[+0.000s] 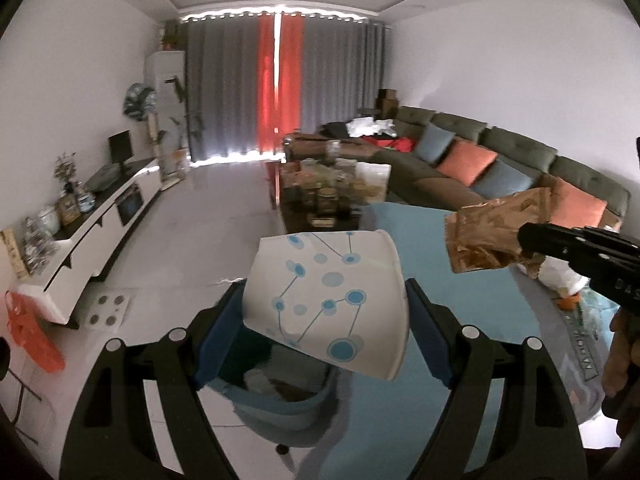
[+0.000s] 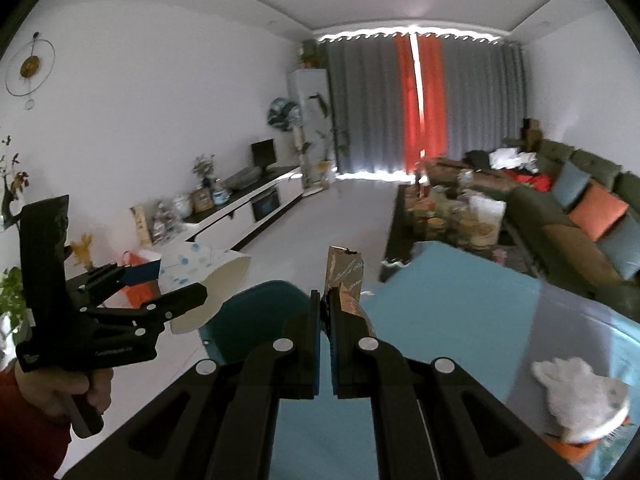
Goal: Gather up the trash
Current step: 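Carry the tissue roll and paper bag to the green bin and release both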
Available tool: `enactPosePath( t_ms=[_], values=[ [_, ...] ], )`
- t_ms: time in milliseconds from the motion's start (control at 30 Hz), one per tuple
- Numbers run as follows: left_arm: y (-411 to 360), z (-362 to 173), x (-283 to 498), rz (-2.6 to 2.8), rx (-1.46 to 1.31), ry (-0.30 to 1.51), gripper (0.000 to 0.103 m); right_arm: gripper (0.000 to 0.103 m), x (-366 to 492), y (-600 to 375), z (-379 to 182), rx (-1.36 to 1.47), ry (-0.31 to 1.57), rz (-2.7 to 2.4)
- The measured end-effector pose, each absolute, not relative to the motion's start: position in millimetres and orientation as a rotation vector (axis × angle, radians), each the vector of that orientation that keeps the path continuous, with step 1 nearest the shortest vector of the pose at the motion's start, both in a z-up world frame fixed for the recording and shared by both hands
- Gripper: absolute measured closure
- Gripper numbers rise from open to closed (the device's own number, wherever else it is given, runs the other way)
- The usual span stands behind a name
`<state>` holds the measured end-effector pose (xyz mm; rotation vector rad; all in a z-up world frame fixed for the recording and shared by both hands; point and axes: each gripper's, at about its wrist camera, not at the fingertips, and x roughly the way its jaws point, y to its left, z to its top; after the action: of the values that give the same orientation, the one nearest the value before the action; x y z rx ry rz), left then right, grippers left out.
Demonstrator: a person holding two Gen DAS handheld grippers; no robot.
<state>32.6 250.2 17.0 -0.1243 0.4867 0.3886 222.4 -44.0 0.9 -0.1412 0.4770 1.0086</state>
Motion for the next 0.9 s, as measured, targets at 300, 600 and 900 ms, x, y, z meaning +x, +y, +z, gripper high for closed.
enactPosePath(
  t_ms=[300, 600, 900],
  values=[
    [298.7, 2.2, 12.1, 0.473, -0.171, 0.525, 0.024, 0.100, 232.8, 27.7, -14.4, -0.188, 0.576, 1.125],
    [318.6, -24.2, 25.7, 0.486, -0.217, 0.594, 0.024, 0.100, 248.8, 77.5, -36.7, -0.232, 0.685, 1.155],
    [336.5, -59.6, 69.2, 0.471, -0.246, 0.671, 0.024, 0.099, 266.1, 107.1, -65.9, -0.277, 0.799, 1.154]
  ],
)
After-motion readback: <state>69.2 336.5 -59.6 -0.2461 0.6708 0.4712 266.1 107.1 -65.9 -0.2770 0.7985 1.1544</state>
